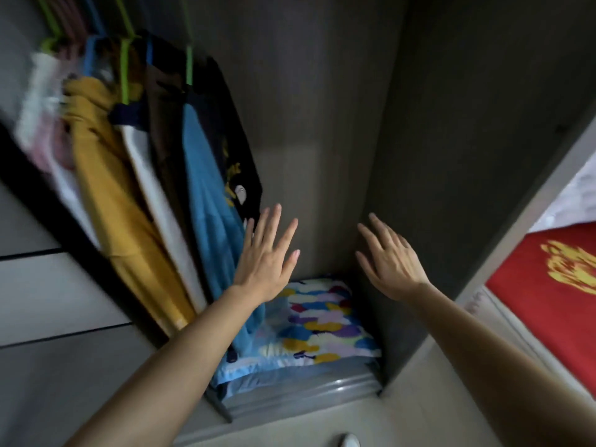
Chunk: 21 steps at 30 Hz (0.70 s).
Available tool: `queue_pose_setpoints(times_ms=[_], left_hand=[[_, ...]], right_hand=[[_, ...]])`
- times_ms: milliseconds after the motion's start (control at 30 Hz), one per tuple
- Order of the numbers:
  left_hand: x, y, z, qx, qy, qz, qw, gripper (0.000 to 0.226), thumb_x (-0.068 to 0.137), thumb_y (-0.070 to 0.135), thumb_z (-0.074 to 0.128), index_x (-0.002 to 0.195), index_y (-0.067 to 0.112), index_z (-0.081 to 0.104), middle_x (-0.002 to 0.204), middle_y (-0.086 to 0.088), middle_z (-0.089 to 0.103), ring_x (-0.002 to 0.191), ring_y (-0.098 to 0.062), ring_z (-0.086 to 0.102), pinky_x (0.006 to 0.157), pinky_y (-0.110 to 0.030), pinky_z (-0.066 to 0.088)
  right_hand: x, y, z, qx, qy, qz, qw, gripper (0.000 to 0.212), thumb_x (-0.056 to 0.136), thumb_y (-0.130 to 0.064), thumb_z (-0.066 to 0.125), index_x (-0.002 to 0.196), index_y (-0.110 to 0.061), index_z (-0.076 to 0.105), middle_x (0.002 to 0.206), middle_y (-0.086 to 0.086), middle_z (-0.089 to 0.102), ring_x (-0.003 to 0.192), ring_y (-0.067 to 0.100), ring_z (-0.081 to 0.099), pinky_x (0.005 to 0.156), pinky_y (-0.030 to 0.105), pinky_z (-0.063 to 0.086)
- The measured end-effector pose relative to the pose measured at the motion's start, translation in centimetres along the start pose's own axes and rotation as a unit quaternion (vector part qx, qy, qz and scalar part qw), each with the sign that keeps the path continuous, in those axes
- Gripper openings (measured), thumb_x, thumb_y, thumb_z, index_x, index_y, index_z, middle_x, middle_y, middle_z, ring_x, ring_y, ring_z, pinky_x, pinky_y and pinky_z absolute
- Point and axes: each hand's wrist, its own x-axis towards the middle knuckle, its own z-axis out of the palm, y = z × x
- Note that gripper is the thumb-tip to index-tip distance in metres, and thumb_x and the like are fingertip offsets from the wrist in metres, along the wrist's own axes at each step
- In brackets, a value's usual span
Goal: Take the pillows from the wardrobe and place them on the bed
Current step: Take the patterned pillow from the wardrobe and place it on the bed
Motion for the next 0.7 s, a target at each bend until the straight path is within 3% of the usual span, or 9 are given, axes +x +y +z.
queue_pose_setpoints(times_ms=[167,267,433,700], left_hand=[[2.2,0.2,8.3,0.008,-0.099,-0.016,0.995,0.06,0.098,0.047,0.038,0.151,0.018,0.033,0.162,-0.019,0.013,0.149,-0.038,0.015,0.114,-0.062,0.023],[2.8,-0.3,12.9,-0.007,-0.143,-0.036,0.989,0.058,0.097,0.044,0.043,0.147,0.015,0.04,0.159,-0.022,0.022,0.145,-0.043,0.023,0.112,-0.066,0.024],[1.5,-1.7,20.3,-0.029,-0.187,-0.081,0.979,0.059,0.097,0.045,0.038,0.147,0.014,0.037,0.157,-0.025,0.024,0.143,-0.046,0.026,0.109,-0.065,0.03],[-4.2,-4.2,34.2,-0.04,-0.287,-0.118,0.95,0.064,0.095,0.042,0.041,0.152,0.015,0.03,0.161,-0.021,0.013,0.148,-0.041,0.013,0.116,-0.059,0.02]], right_hand=[[0.9,5.1,6.7,0.027,-0.037,0.063,0.997,0.06,0.096,-0.037,0.056,0.148,-0.009,0.043,0.158,0.02,0.033,0.14,0.035,0.042,0.106,0.045,0.043],[1.2,6.9,12.0,0.04,-0.099,0.061,0.992,0.064,0.097,-0.036,0.054,0.151,-0.006,0.038,0.16,0.022,0.027,0.142,0.037,0.037,0.108,0.047,0.041],[1.8,8.1,21.0,0.067,-0.196,0.063,0.976,0.067,0.097,-0.037,0.051,0.153,-0.006,0.031,0.161,0.022,0.022,0.145,0.037,0.032,0.108,0.048,0.039],[-1.8,5.1,36.5,0.097,-0.311,0.045,0.945,0.071,0.095,-0.041,0.054,0.154,-0.009,0.03,0.161,0.022,0.024,0.142,0.04,0.035,0.106,0.05,0.04]])
